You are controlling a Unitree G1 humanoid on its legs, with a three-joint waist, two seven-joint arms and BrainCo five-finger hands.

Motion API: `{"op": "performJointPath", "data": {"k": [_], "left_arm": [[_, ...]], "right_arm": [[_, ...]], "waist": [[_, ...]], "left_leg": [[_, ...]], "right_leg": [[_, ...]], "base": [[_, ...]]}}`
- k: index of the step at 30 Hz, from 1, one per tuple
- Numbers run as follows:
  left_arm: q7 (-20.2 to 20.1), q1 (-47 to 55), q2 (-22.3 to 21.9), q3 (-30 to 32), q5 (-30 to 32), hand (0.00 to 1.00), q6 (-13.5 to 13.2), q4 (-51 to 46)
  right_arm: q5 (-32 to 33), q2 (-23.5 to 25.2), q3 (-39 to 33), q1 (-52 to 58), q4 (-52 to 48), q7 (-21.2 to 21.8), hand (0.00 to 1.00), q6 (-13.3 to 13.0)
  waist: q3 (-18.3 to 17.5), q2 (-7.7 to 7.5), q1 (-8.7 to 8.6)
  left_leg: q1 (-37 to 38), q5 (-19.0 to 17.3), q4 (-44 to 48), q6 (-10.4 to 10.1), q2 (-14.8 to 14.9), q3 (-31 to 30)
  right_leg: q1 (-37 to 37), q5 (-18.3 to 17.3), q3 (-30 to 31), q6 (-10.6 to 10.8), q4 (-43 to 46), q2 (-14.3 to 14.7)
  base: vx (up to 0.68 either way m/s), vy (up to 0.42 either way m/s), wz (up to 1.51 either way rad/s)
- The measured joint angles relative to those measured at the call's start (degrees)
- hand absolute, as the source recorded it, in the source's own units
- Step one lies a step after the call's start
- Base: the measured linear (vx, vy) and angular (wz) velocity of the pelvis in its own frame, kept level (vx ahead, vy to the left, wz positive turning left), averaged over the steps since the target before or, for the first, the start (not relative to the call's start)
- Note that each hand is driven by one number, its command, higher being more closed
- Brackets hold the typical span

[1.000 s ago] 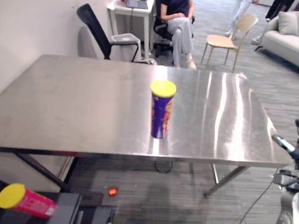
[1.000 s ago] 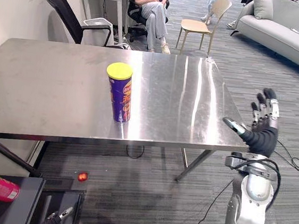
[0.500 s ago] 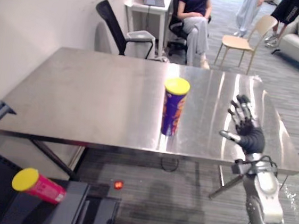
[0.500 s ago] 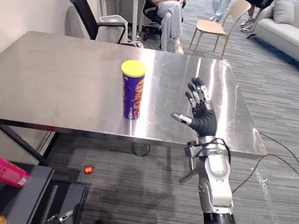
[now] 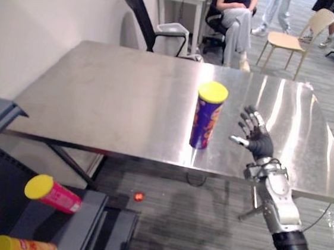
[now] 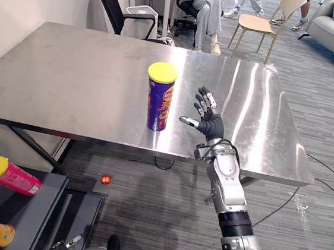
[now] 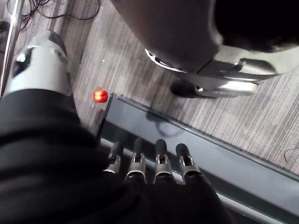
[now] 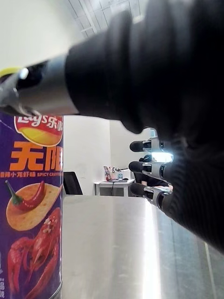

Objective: Put the gum and the chips on the shelf.

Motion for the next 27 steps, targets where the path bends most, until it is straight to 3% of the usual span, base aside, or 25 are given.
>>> {"op": "performJointPath", "data": {"k": [27], "left_arm": [[0.0,0.13,0.03,-1.03,-0.82,0.0,0.07,-1.79]], "right_arm": [[0.9,0.31,5.14,-13.06,5.86,-0.95,0.0,1.94]], "waist": [[2.01,-0.23,1.54]], "left_leg": [[-0.87,0.44,-0.1,-0.05,-0.03,-1.3]], "right_leg": [[0.13,0.01,-1.54,0.0,-0.32,0.01]], "base": [[0.0,-0.005,0.02]]}}
